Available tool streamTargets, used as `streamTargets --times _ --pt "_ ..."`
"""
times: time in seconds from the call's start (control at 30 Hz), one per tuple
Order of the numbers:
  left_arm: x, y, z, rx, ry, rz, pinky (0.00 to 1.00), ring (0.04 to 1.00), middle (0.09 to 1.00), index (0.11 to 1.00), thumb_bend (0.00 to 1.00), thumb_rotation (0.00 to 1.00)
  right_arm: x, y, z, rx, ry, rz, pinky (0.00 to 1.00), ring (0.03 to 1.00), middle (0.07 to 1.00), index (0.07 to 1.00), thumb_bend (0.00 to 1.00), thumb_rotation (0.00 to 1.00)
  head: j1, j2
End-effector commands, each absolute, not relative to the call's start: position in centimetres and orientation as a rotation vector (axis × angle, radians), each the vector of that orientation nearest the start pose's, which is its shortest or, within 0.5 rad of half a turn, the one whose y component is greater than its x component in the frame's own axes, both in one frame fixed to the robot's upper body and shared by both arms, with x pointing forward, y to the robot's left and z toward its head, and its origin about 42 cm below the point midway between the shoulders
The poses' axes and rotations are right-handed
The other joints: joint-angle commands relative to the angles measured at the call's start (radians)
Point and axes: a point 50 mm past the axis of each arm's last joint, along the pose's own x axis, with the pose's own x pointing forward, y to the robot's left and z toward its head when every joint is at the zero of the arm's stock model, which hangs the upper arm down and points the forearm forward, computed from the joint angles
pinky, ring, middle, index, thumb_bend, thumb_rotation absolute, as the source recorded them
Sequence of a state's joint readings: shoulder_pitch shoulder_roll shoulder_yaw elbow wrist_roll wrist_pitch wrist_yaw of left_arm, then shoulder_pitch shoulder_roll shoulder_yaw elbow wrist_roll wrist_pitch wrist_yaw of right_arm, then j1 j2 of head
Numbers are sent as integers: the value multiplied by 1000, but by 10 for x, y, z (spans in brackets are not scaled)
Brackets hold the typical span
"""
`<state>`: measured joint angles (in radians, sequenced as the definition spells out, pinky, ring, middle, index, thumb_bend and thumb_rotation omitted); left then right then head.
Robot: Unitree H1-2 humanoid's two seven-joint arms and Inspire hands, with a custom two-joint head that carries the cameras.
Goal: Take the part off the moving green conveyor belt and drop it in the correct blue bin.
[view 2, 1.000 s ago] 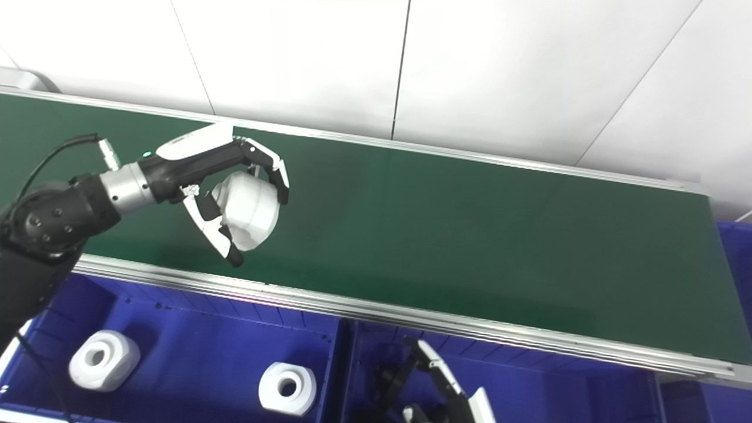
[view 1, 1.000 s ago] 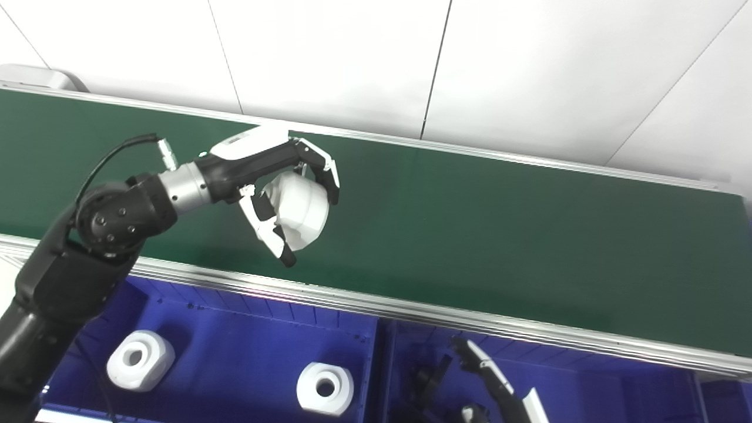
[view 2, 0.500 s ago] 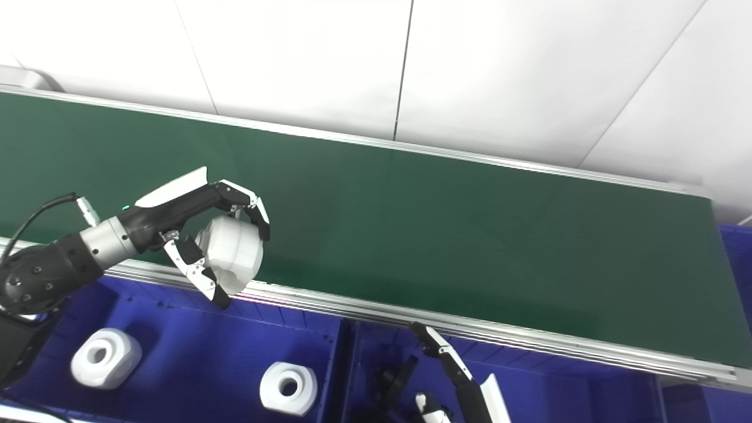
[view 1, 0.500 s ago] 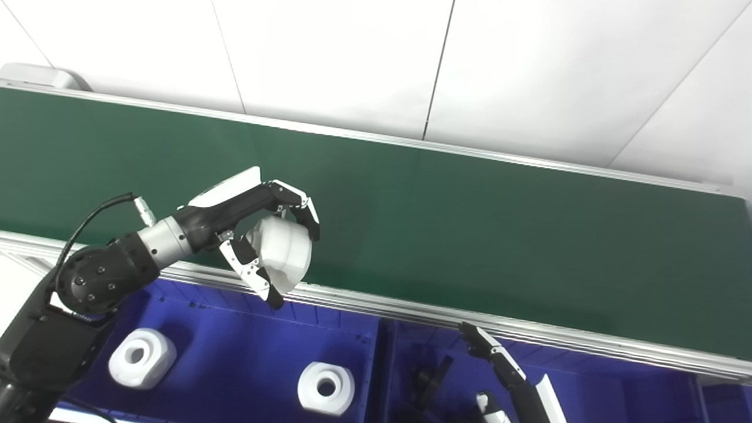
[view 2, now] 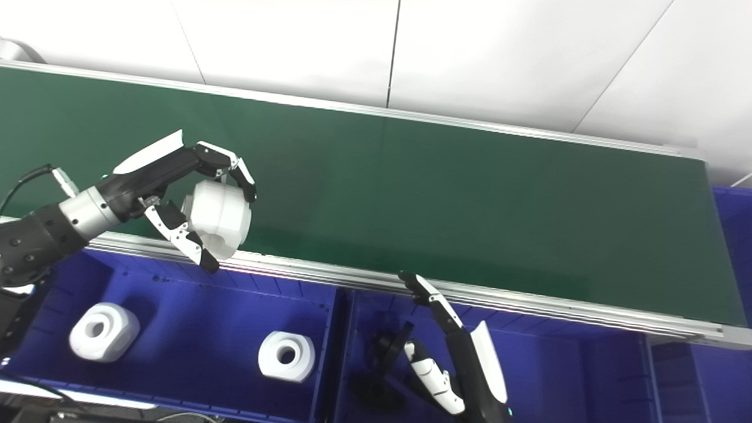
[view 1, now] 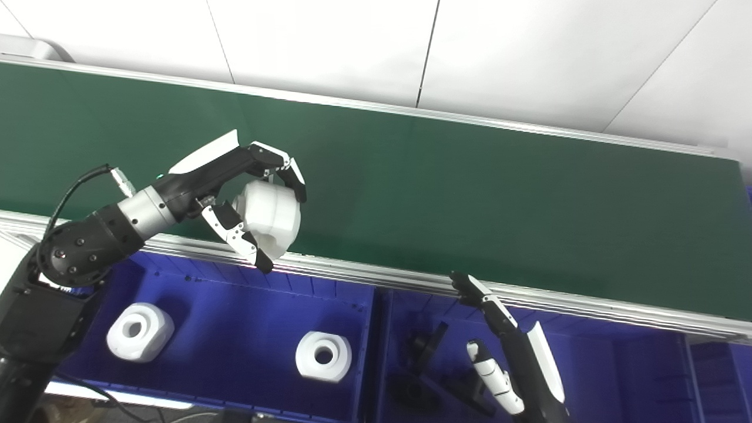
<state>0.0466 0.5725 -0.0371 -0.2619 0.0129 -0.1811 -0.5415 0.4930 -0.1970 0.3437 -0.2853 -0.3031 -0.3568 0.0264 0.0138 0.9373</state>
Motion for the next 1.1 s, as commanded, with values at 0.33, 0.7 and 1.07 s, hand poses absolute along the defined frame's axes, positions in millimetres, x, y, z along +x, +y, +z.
streamTargets --times 0.33,0.7,1.07 --pt "215 346 174 616 -130 -659 234 445 517 470 498 0 101 -178 101 -298 -175 370 813 867 888 870 498 1000 19 4" --pt "201 332 155 580 -108 -697 341 472 514 467 487 0 104 -176 101 -296 -170 379 814 867 886 870 499 1000 26 7" --pt "191 325 132 560 -52 -718 399 463 528 480 475 0 102 -176 101 -291 -167 378 812 866 887 871 504 1000 33 11"
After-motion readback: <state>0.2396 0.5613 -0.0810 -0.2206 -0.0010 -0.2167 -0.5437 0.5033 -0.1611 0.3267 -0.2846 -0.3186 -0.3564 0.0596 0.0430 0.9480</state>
